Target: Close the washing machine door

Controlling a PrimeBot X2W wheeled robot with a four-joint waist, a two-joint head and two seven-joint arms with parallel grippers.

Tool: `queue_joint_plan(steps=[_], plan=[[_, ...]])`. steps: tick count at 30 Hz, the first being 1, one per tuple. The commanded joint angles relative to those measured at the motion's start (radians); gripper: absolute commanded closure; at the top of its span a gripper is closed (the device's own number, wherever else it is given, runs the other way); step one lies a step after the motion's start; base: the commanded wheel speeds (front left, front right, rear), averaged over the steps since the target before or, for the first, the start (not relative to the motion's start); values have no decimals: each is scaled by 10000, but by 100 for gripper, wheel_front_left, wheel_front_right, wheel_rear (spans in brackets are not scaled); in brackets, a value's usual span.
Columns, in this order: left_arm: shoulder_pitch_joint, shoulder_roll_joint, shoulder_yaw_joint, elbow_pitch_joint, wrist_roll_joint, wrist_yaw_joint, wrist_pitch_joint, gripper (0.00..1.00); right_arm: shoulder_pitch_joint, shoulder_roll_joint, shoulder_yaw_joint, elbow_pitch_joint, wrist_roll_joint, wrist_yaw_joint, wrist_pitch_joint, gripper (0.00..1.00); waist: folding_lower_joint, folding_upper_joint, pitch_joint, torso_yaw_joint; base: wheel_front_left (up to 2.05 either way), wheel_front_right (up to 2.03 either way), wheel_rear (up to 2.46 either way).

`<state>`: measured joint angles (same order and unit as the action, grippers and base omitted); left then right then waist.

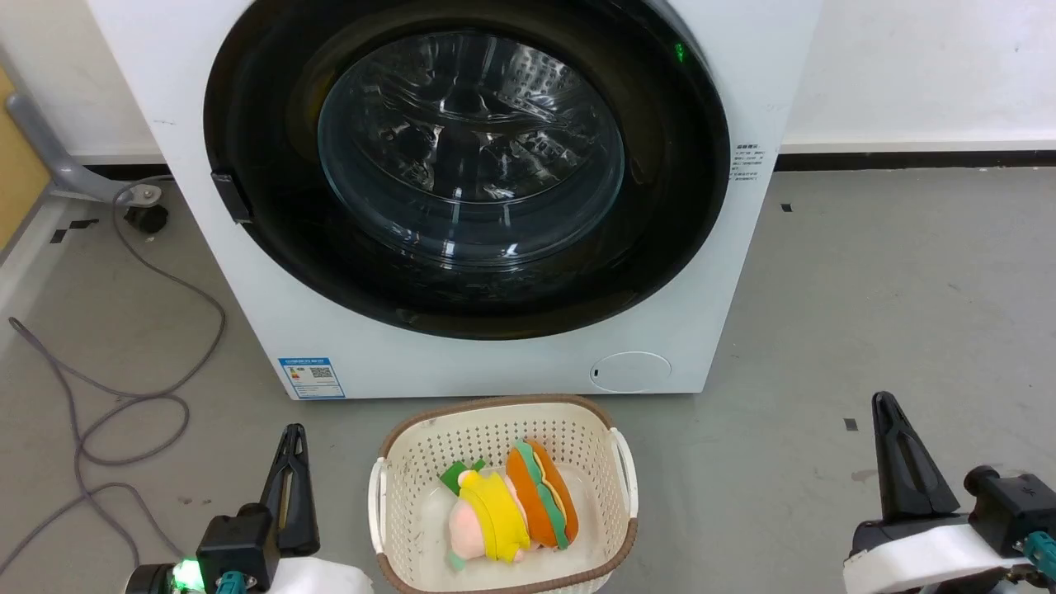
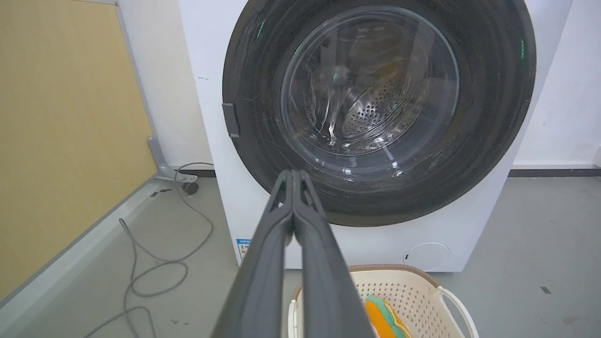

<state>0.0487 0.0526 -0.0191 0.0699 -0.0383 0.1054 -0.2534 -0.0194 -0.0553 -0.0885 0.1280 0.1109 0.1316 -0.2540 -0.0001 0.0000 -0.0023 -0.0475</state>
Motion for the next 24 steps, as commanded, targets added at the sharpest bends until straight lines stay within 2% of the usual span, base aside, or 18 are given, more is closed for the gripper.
queue_joint_plan(steps=[1, 24], plan=[[-16, -1, 2, -23, 12, -23, 58, 100, 6, 2, 21, -42, -34, 0, 53, 100, 1, 0, 1, 6, 0, 0, 0], [-113, -5, 41, -162, 89, -236, 569, 100, 45, 12, 200, -297, -256, -2, 566, 100, 1, 0, 6, 103, 0, 0, 0]])
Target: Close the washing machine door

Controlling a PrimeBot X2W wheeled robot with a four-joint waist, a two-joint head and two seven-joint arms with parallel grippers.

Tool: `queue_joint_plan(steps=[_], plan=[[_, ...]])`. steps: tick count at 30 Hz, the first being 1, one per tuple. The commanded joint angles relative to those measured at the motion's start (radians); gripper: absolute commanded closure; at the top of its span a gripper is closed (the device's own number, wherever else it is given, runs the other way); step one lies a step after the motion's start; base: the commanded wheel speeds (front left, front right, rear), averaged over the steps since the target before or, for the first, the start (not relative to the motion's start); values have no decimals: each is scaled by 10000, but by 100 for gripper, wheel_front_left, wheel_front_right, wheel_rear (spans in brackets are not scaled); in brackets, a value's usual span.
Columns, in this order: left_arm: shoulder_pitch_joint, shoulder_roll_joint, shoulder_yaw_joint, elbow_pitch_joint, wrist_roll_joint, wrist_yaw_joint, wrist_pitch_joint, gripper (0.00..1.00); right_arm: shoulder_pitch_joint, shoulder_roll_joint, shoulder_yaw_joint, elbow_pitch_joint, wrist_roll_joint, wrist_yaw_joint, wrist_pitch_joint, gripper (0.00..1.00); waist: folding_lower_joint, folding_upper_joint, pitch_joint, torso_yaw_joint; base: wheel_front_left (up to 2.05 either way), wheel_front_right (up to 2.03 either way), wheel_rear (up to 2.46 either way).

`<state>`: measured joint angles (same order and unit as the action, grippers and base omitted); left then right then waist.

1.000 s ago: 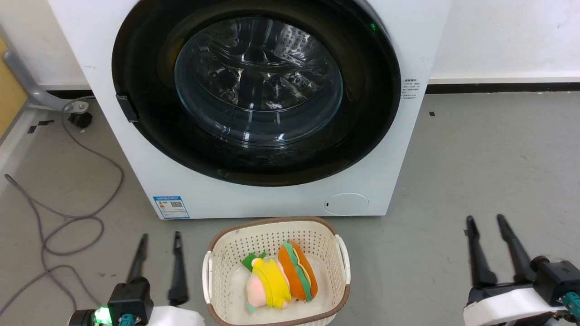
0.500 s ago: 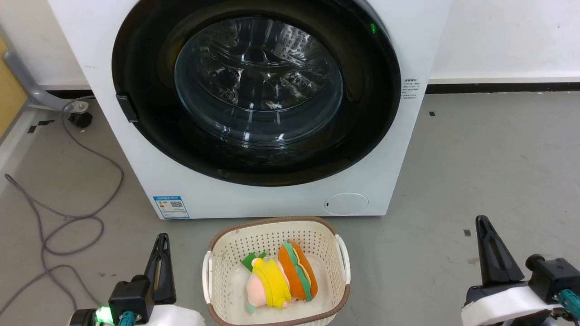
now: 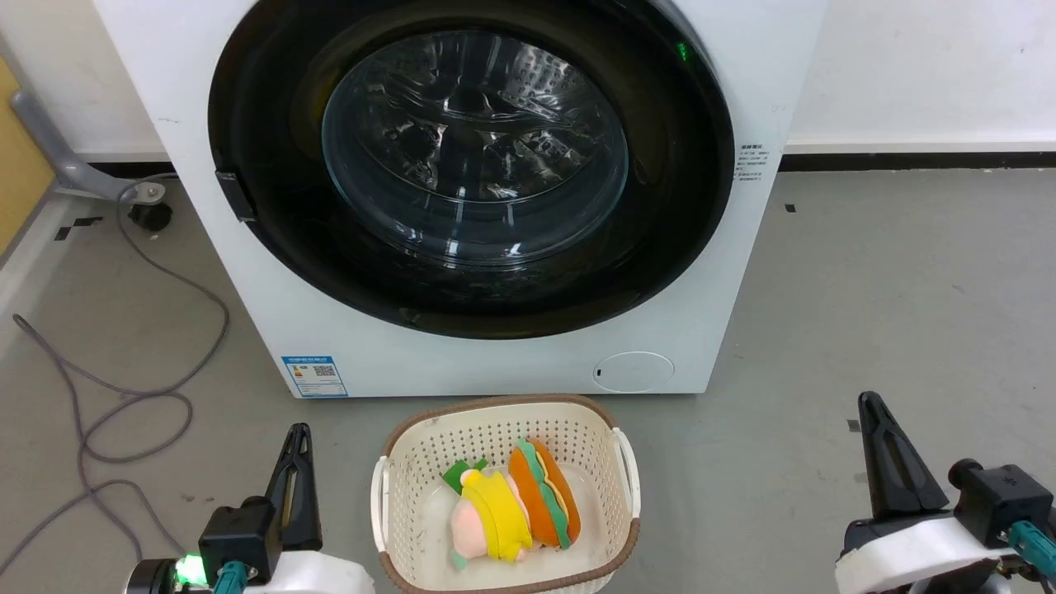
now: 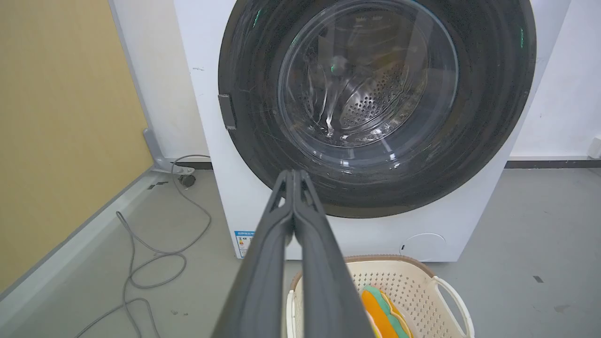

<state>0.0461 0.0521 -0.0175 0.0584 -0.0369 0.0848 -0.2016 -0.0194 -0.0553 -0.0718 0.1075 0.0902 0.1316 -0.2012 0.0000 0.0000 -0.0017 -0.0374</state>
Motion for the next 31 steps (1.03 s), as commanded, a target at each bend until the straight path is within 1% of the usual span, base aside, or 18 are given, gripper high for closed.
queue_joint_plan(steps=[1, 31], plan=[[-91, 0, 28, -53, 78, -39, 72, 100, 47, 12, 40, -102, -58, -2, 60, 100, 0, 0, 0, 5, 0, 0, 0], [-208, -6, 74, -220, 170, -295, 686, 100, 93, 24, 254, -409, -324, -4, 676, 100, 0, 0, 6, 121, 0, 0, 0]])
